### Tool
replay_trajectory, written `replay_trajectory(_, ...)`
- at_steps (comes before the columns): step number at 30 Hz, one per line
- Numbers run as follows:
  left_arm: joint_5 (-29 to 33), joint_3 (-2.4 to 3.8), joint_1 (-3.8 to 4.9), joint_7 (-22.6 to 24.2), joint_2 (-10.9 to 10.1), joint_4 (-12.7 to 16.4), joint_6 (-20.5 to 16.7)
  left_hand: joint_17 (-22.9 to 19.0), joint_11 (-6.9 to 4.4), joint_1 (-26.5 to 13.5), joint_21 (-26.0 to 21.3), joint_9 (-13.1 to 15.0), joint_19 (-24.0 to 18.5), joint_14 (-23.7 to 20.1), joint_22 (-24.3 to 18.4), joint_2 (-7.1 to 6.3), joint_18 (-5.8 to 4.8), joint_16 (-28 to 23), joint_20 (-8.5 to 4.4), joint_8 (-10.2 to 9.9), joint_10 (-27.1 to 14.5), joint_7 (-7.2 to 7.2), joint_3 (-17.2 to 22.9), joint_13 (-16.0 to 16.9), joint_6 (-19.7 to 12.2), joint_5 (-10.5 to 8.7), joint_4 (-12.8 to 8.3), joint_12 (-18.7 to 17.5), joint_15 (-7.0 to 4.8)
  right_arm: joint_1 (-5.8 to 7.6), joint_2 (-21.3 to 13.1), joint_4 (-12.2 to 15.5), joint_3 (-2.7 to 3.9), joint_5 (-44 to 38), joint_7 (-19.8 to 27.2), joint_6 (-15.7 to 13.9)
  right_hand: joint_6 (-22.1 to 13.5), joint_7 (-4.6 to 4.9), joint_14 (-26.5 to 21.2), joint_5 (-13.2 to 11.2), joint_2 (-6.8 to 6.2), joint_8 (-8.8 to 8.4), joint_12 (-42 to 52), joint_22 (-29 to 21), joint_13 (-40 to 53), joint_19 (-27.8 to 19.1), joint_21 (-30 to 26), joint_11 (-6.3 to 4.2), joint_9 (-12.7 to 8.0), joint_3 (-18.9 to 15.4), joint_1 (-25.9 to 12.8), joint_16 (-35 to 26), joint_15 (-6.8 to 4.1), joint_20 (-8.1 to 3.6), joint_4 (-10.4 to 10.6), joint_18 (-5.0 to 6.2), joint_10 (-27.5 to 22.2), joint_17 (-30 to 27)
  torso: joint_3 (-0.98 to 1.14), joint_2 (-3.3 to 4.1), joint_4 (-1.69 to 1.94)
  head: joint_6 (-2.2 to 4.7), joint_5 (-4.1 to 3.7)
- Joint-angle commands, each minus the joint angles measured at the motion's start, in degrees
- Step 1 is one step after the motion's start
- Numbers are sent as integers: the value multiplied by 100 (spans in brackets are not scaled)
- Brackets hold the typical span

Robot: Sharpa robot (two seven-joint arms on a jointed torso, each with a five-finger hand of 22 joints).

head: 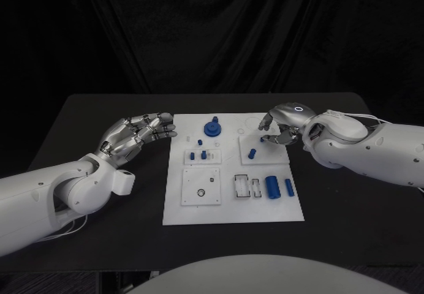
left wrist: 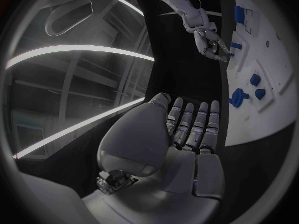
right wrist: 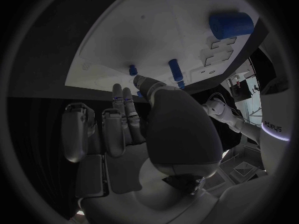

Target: Assemble the parts on the task board

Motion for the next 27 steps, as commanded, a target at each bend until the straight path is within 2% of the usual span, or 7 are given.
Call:
replay_trajectory(1,10,4,-12,747,10,-3,127,-8,32,71,18,-6,48,44,4,10,-41,31,12,17,2,34,32,-6,-5,32,6,25,-11,-20,11,-21,4,125,27,68,4,31,365,17,21,-13,-31,1192,-6,220,-66,-16,-1,-39,-38,-37,13,6,-5,17,68,379,2,6,0,2,8)
replay_trajectory(8,10,4,-14,731,17,-19,145,-9,37,75,20,-9,55,41,5,15,-42,40,11,19,0,35,45,-7,-3,52,5,33,-12,-46,50,-37,3,146,33,124,28,32,364,78,46,0,-27,1187,-4,208,-81,-39,2,-33,7,-40,-4,-5,-30,22,159,375,-3,8,-1,-20,71)
replay_trajectory(12,10,4,-16,737,9,-12,140,-10,44,79,21,-12,60,35,6,17,-44,47,9,19,-5,38,58,-9,-4,73,3,39,-12,-79,59,-38,3,150,14,138,78,41,348,99,65,25,-30,1165,-4,181,-146,-49,13,-31,16,-73,-14,-13,-33,38,192,300,-4,2,0,-20,71)
replay_trajectory(16,10,4,-18,727,4,-20,144,-10,45,80,21,-12,61,34,6,18,-44,49,9,19,-5,39,60,-9,-5,76,3,40,-12,-109,92,-61,4,151,18,118,189,64,348,271,102,78,-39,1163,-7,174,-149,-78,46,6,94,-80,-43,-38,-88,39,281,293,-4,2,4,-20,38)
replay_trajectory(20,10,4,-21,720,10,-29,152,-11,46,82,21,-13,62,31,6,18,-44,51,8,18,-8,40,65,-10,-6,84,2,42,-12,-142,123,-84,5,152,14,114,303,48,350,613,139,137,-48,1157,-8,163,-167,-109,103,89,222,-85,-72,-67,-210,44,382,286,-3,4,1,-20,49)
replay_trajectory(24,10,4,-27,714,14,-39,157,-12,49,87,21,-16,64,26,7,17,-46,55,7,17,-13,42,74,-11,-9,97,-2,45,-12,-170,141,-108,5,152,14,126,387,32,348,747,155,187,-35,1154,4,158,-174,-127,151,116,271,-92,-88,-83,-279,46,431,273,-12,7,7,-20,50)
replay_trajectory(27,10,4,-33,707,13,-48,159,-12,50,90,21,-17,65,23,7,16,-46,58,7,16,-16,43,79,-11,-11,104,-6,46,-12,-191,156,-131,5,152,18,126,427,31,343,786,166,213,-21,1151,16,152,-184,-137,179,122,291,-103,-95,-90,-315,48,458,248,-7,5,-1,-20,57)
